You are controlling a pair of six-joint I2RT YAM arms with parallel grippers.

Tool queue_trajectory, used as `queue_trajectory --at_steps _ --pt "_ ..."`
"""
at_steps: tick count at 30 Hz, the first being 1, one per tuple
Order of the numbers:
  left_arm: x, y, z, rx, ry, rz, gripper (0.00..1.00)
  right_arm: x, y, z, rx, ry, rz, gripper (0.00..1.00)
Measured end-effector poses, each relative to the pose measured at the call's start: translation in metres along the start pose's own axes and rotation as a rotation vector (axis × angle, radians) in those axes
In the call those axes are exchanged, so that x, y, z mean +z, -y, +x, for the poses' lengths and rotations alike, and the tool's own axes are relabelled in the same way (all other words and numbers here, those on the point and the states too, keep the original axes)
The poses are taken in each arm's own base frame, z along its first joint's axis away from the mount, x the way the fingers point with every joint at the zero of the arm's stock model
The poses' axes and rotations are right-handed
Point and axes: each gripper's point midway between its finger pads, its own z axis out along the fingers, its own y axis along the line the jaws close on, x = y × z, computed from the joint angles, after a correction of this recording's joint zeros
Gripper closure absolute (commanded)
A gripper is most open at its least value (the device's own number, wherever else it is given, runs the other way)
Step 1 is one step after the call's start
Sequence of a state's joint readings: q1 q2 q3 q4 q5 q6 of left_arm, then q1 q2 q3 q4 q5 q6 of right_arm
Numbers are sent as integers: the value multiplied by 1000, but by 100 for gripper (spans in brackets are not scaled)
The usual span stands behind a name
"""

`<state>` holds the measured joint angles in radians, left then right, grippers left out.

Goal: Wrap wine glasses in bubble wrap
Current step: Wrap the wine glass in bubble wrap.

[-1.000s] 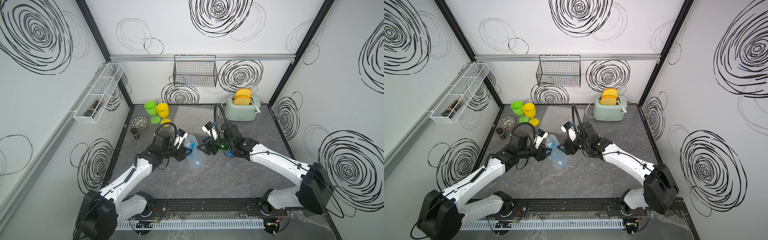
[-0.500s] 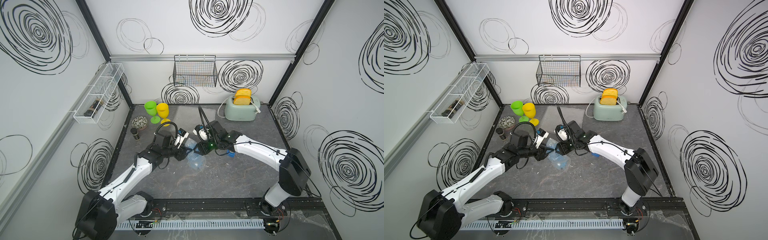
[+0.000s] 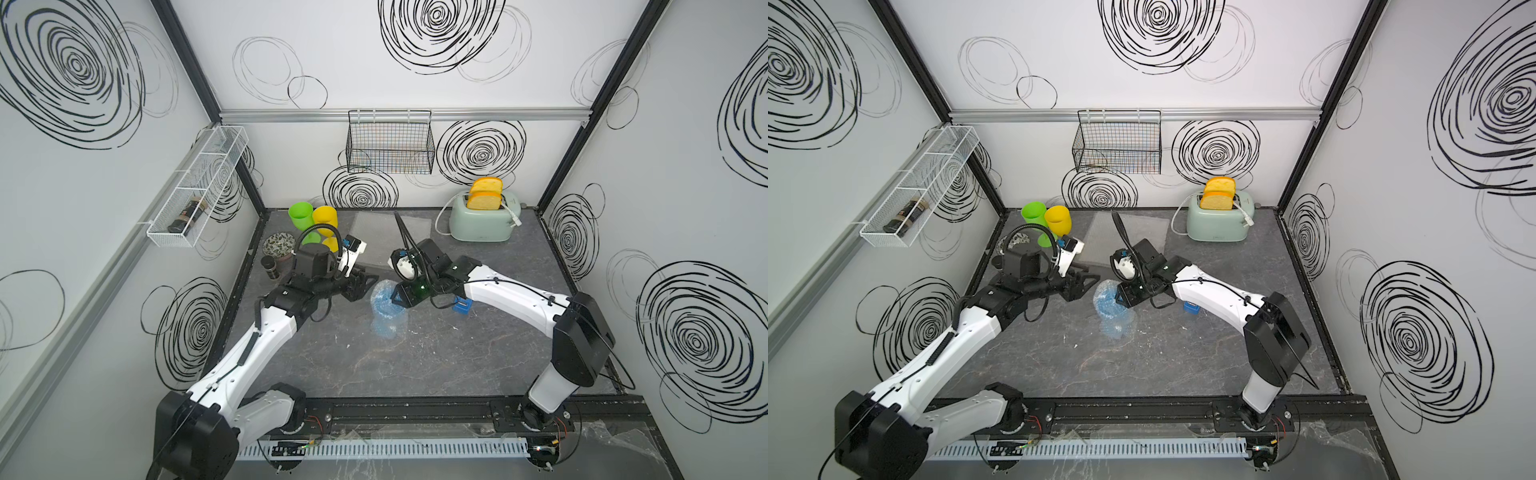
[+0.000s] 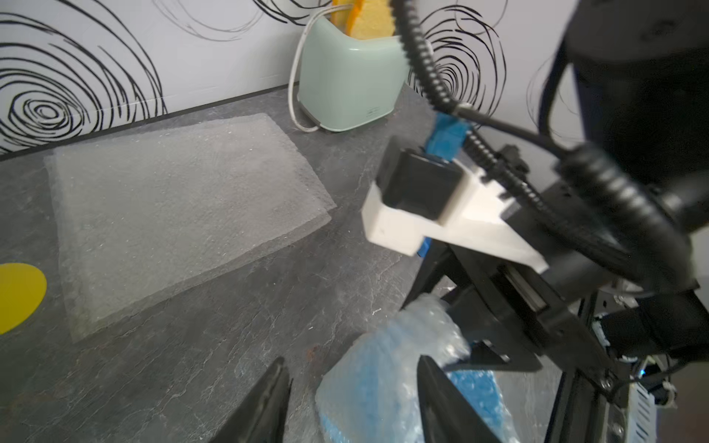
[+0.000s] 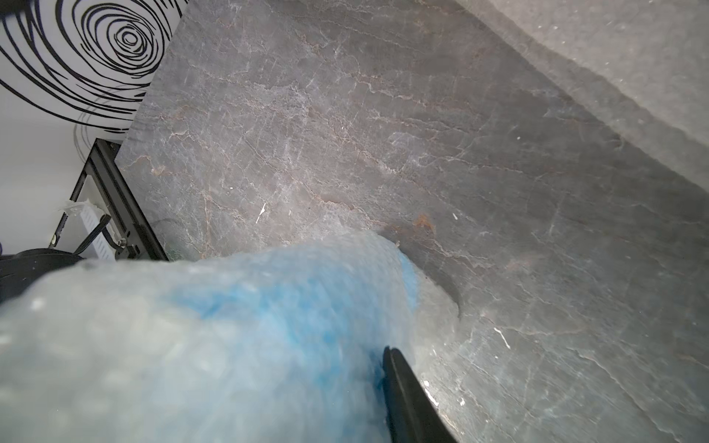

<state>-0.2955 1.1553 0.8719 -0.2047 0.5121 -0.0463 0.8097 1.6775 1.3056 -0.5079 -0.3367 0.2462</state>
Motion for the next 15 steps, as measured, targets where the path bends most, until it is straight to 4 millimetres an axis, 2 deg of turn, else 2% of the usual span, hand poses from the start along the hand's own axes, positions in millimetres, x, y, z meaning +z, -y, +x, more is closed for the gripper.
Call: queue_trajectory --at_steps 4,7,10,15 --pt "22 -17 12 -119 -54 -1 41 0 0 0 -4 0 0 66" --pt "35 -19 23 -181 -102 27 40 0 0 0 -8 -1 -1 66" --pt "37 -10 25 -199 -115 79 39 0 0 0 -12 0 -1 66" --pt "27 17 23 -149 -100 166 38 0 -1 1 -16 -4 -7 66"
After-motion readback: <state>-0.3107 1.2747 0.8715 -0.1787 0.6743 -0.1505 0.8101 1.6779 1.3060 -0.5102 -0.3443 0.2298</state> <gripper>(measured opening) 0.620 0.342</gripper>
